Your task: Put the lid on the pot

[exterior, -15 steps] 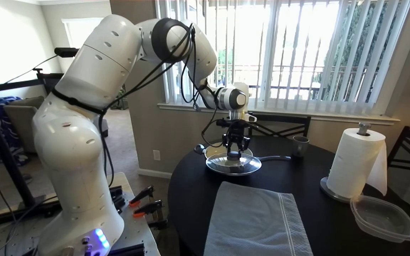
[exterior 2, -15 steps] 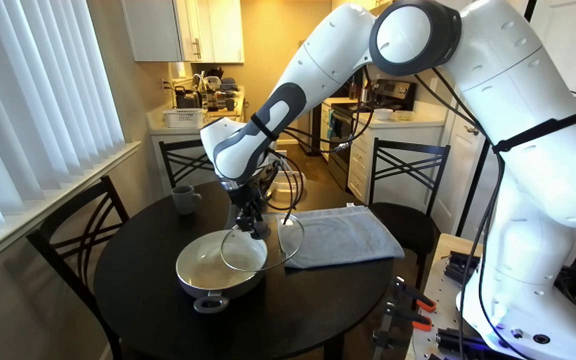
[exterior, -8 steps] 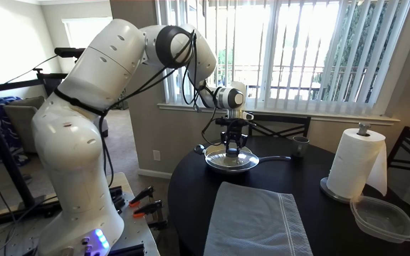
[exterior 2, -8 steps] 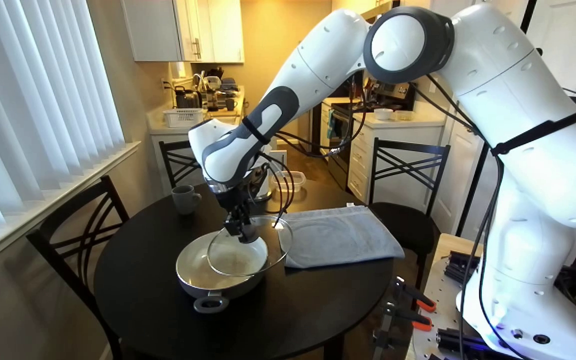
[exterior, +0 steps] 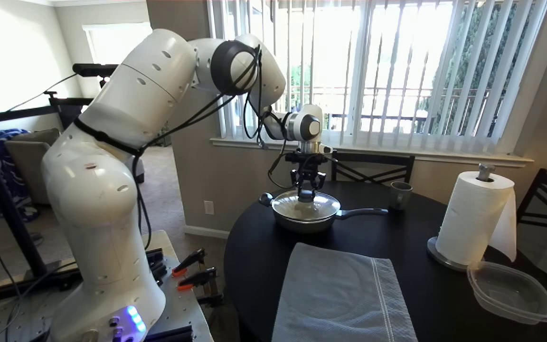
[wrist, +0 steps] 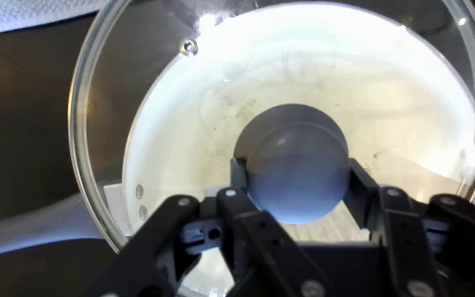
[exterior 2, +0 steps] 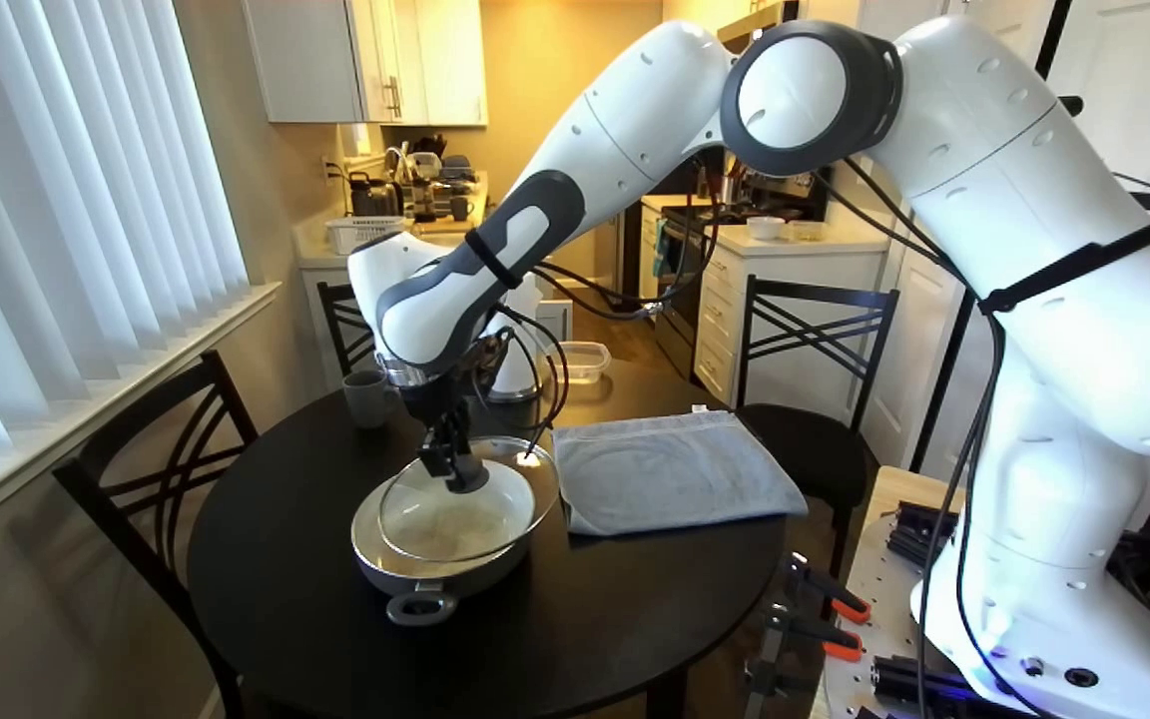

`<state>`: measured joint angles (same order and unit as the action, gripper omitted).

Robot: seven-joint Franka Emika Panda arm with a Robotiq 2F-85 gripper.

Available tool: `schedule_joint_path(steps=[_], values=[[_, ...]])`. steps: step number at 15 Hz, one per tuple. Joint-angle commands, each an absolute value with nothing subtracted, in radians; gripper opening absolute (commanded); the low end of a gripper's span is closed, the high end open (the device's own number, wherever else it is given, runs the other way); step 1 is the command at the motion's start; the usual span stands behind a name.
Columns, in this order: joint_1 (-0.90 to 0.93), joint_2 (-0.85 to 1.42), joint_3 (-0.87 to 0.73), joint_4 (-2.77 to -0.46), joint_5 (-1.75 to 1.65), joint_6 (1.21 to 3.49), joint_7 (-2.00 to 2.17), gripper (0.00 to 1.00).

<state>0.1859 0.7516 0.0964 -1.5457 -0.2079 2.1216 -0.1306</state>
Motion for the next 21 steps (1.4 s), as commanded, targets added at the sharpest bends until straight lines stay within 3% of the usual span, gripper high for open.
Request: schedule_joint_path(steps=[1,13,21], values=[[0.194,0.752,0.119,-1.515,-0.206,2.099,-0.185,0.33],[0.136,0.739,0.159,-1.556,-0.169,2.279,-0.301,0.33],[0.104,0.755,0.166,-1.546,-0.134,2.244,-0.340,0.33]])
